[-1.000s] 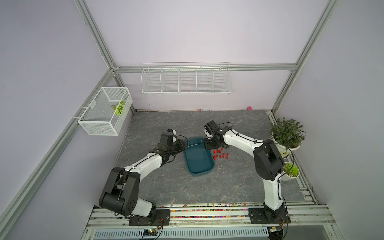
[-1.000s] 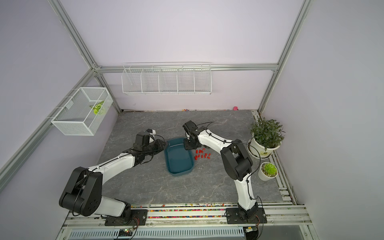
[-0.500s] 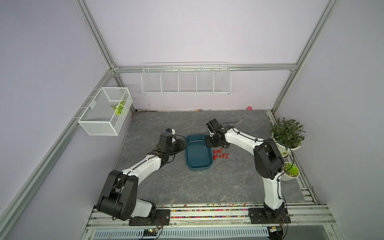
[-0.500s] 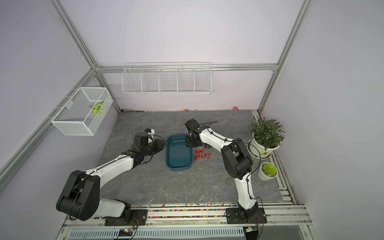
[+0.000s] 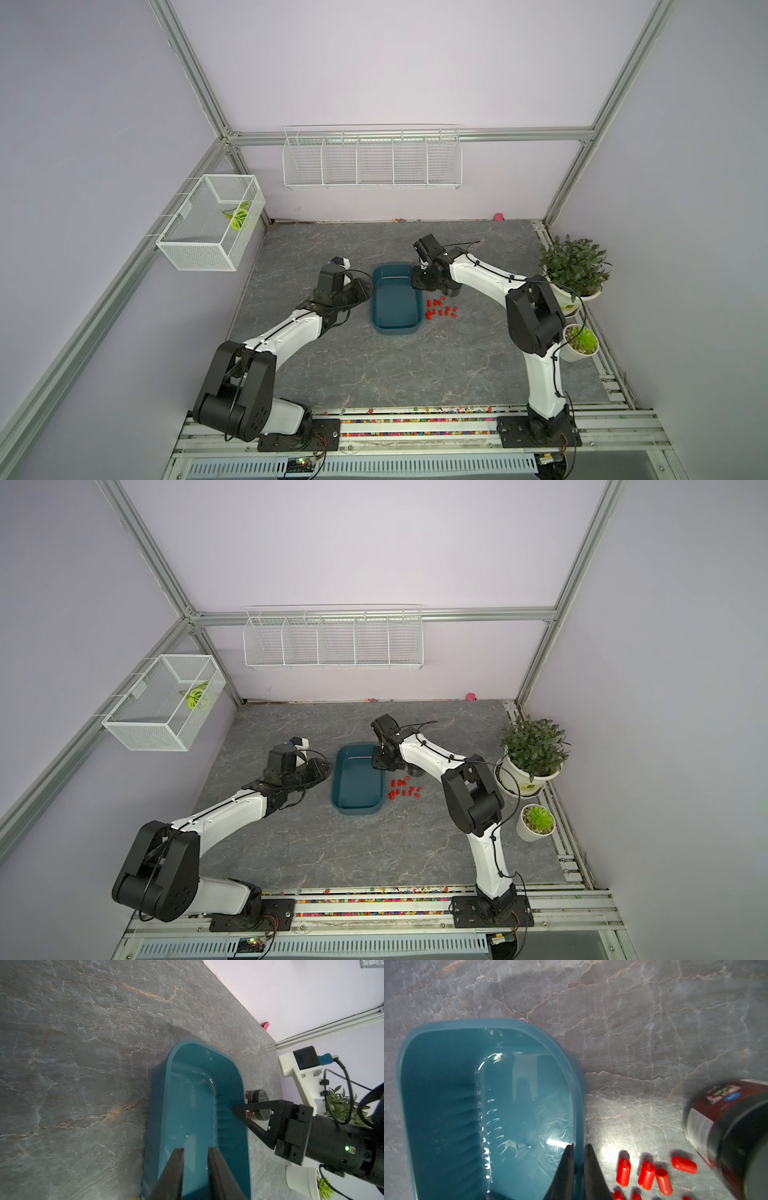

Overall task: Take the screw protection sleeves out of the storage box
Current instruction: Adjust the storage box at the center of the board.

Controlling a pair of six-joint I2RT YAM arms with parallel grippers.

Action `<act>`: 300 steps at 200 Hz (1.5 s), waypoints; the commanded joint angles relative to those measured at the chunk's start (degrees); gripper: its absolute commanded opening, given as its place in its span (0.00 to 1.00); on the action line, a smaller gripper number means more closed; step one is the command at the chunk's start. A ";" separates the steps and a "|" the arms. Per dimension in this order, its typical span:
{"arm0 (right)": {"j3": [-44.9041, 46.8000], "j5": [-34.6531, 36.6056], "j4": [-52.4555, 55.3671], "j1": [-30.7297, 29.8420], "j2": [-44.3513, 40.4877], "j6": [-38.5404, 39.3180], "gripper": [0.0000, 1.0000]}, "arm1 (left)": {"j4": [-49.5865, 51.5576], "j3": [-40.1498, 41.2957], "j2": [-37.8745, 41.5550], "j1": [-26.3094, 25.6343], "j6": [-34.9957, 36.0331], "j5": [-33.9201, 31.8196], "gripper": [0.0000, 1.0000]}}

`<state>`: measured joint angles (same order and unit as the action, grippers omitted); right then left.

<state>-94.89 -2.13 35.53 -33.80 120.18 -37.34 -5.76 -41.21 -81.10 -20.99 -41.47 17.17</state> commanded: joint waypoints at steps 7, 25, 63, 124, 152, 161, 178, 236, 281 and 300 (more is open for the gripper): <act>-0.93 0.99 0.68 0.75 0.94 -0.97 0.10 | -0.99 0.50 0.51 0.20 0.62 -0.32 0.28; -0.15 0.89 0.28 0.92 0.69 -1.16 0.13 | -0.93 0.44 0.50 0.21 0.67 -0.31 0.27; 1.96 0.31 -1.84 0.93 -0.25 -1.69 0.16 | -1.04 0.43 0.42 0.24 0.74 -0.28 0.28; 2.08 -1.29 -3.05 1.01 -3.17 0.27 0.34 | -1.12 0.52 0.50 0.18 0.91 -0.21 0.28; 1.71 -1.44 -2.36 1.03 -5.11 2.41 0.39 | -1.27 0.51 0.33 0.19 0.98 0.00 0.28; 1.07 -1.47 -1.26 1.16 -5.60 3.27 0.40 | -1.32 0.54 0.41 0.11 1.00 0.06 0.29; 0.41 -1.47 0.13 1.19 -7.00 4.98 0.42 | -1.49 0.51 0.24 0.13 0.97 0.16 0.30; 4.44 -2.51 1.57 1.16 -15.70 11.39 0.47 | -1.36 0.24 -0.13 0.14 1.23 0.52 0.33; 20.90 2.43 -5.93 1.37 -28.92 16.20 0.49 | 1.28 -1.47 0.01 0.09 2.39 0.64 0.42; 27.31 6.87 -9.02 1.37 -34.73 17.60 0.50 | 4.58 -2.62 1.78 0.16 4.19 -0.96 0.44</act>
<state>-74.06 -1.54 31.24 -32.80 91.20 -23.53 -5.13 -41.45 -81.10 -20.99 -40.18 17.61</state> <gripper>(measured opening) 0.497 0.432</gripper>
